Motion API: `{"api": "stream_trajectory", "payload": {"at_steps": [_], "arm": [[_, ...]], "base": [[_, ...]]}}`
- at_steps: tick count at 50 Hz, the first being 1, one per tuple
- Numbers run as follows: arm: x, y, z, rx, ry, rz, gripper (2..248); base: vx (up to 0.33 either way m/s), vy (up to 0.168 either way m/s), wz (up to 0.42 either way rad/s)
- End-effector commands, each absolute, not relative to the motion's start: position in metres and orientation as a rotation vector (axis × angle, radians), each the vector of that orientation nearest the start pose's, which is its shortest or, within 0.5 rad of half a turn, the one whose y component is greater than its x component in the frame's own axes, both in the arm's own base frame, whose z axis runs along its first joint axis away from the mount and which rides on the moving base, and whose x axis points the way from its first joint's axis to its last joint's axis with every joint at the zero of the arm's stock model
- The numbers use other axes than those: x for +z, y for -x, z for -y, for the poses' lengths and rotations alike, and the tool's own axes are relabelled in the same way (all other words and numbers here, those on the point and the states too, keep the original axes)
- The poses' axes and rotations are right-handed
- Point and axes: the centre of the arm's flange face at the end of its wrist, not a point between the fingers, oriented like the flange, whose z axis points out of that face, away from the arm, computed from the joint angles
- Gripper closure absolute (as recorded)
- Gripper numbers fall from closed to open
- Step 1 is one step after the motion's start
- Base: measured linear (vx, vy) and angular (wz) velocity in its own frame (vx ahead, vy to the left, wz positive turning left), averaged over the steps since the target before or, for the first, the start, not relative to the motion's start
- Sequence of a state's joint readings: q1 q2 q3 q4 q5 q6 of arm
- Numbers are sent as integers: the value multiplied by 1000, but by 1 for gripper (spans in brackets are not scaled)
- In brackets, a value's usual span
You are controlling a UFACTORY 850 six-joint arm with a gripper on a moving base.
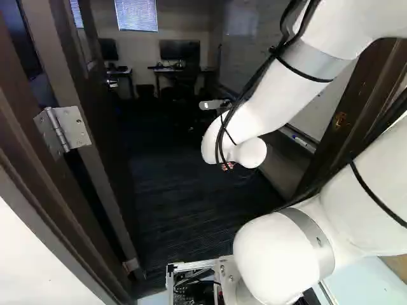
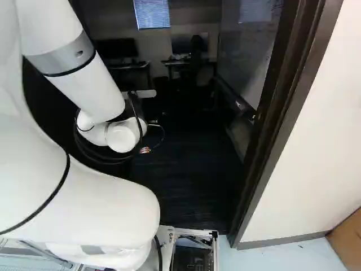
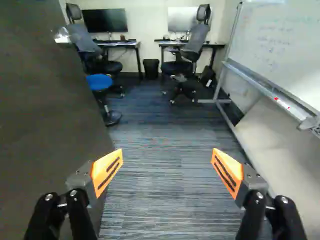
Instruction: Open the door and move inside
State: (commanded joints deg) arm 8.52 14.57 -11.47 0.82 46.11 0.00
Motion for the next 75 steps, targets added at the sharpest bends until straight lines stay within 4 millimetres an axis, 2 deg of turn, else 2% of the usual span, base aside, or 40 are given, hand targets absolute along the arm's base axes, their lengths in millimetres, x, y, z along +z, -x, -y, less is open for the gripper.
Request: {"api": "stream_trajectory", "payload": {"at_steps": [17,32,75], "arm": [[379,-287,-19,-1813,2519,74,3],[370,-276,-6,-1821,2545,24,3],[366,-270,0,-1824,2558,0,3]], "base": [[0,0,0],[0,0,0],[0,0,0]]}}
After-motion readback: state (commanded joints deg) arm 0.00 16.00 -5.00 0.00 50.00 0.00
